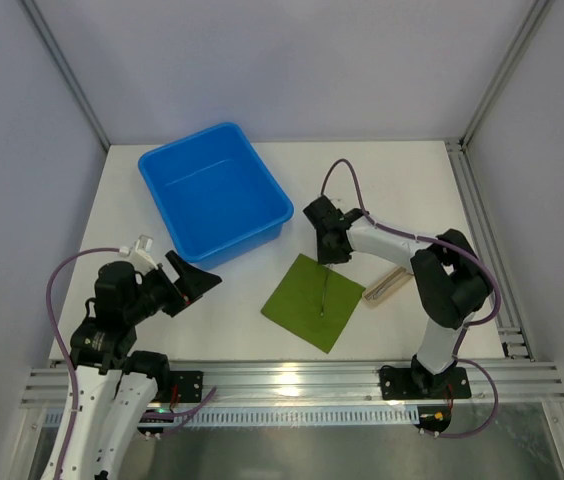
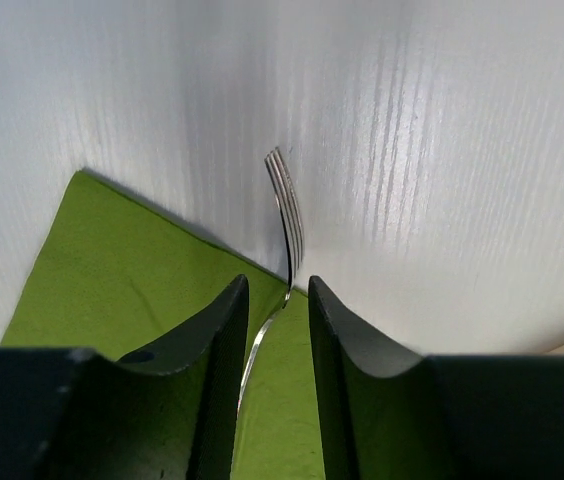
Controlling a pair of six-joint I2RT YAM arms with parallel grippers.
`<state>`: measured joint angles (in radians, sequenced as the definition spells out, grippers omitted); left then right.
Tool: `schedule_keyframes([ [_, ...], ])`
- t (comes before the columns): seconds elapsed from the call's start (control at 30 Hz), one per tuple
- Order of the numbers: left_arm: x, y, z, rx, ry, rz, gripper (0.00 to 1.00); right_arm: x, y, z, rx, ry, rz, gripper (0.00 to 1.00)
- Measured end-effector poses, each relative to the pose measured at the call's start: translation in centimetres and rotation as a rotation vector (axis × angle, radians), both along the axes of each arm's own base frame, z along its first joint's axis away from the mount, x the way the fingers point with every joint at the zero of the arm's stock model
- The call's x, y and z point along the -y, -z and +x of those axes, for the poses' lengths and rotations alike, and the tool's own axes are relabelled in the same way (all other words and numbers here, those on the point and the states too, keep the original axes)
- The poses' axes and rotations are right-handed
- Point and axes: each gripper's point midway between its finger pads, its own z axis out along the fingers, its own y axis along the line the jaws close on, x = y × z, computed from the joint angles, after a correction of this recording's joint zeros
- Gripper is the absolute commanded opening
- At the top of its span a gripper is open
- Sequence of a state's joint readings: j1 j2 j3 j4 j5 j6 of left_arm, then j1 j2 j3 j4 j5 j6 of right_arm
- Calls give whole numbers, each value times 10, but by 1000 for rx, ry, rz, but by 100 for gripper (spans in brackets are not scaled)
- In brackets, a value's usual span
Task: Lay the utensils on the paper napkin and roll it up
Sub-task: Adjust the utensils on the napkin.
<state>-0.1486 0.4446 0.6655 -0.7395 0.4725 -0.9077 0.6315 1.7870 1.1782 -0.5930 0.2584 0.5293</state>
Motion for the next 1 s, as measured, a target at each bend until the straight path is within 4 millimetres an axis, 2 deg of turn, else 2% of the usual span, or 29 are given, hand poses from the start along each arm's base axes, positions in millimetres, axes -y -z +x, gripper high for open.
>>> schedule_keyframes([
  [0.2,0,1,1,-5,0,1,91,4,5,11,-4,25,5,27],
  [0.33,0,1,1,-7,0,1,91,6,16,11,-29,31,-1,15],
  [0.5,0,3,2,-14,0,3,91,6,16,17,-23,36,20,4],
  [0.83,0,4,3,-25,-1,6,91,9,13,26,-19,39,105,4],
  [1.0,0,6,4,-31,-4,11,91,-3,-14,19,30,-72,210,4],
])
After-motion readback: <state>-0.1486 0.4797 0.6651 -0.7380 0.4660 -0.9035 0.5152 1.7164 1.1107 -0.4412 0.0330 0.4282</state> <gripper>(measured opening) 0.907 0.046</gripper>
